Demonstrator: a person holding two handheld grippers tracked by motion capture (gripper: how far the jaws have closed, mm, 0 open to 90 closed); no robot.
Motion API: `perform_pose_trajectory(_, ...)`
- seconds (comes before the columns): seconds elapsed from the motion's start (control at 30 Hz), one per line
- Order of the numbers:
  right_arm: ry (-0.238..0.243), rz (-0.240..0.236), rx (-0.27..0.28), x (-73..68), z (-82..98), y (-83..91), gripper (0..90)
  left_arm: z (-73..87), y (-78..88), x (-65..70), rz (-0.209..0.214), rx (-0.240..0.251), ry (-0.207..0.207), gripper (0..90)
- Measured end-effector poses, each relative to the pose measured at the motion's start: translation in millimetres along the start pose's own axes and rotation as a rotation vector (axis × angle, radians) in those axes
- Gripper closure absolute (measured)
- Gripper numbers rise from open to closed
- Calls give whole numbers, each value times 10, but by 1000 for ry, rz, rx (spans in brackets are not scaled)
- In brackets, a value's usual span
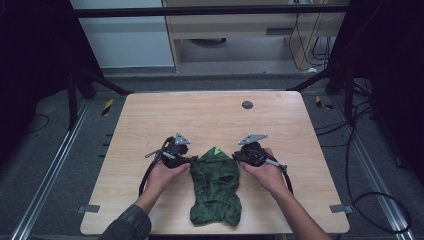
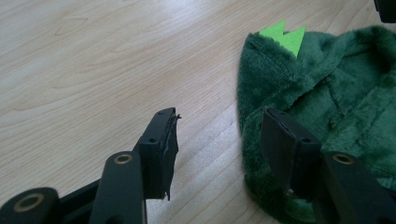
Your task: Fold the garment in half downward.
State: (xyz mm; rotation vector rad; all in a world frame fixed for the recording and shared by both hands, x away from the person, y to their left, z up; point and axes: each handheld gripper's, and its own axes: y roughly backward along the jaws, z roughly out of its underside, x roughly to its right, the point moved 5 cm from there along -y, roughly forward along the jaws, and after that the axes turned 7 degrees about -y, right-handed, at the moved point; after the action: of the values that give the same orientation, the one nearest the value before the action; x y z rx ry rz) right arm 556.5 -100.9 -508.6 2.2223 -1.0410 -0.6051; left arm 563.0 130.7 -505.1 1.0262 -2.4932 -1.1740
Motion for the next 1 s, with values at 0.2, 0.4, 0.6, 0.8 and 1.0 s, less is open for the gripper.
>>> perform_pose_trajectory(0.2, -11, -15, -19, -12, 8, -74, 758, 15, -20, 0, 14, -3, 16, 463)
perform_pose_trajectory(0.4, -6, -21, -46, -33, 33, -127, 707, 37, -52, 31, 23, -8, 7, 409)
perform_pose_trajectory(0.6, 5, -17, -64, -52, 56, -157, 670, 97, -105, 52, 33, -21, 8, 400)
perform_pose_trajectory(0.8, 15, -11, -77, -79, 74, -191, 653, 127, -126, 48, 39, -24, 7, 412)
perform_pose_trajectory(1.0, 27, -6, -91, -96, 96, -222, 651, 142, -156, 63, 44, -35, 0, 441)
